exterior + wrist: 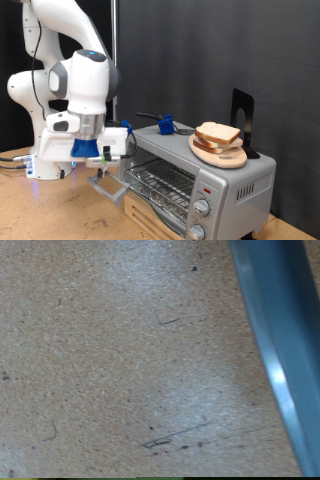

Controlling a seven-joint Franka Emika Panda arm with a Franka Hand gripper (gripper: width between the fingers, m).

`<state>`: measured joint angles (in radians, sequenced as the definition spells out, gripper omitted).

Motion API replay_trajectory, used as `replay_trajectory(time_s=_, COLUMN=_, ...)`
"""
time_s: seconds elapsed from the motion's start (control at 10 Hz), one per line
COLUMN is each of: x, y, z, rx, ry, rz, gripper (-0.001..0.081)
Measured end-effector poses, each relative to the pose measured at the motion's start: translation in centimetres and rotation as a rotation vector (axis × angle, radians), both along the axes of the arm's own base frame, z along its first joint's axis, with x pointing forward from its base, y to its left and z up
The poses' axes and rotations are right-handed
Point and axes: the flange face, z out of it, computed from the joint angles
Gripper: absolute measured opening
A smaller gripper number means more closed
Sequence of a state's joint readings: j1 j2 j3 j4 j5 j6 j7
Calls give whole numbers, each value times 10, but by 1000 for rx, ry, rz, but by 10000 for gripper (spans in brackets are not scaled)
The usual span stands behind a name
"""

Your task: Make a piece of toast with the oven

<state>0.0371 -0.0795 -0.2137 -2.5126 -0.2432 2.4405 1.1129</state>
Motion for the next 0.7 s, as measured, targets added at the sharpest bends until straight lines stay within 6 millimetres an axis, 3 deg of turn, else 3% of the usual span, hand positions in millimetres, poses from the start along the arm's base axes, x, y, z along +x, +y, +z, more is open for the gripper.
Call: replay_trajectory(time_s=0.7, x=0, y=-37, z=-67, rx=-73, ry=56, rz=-91, gripper=809)
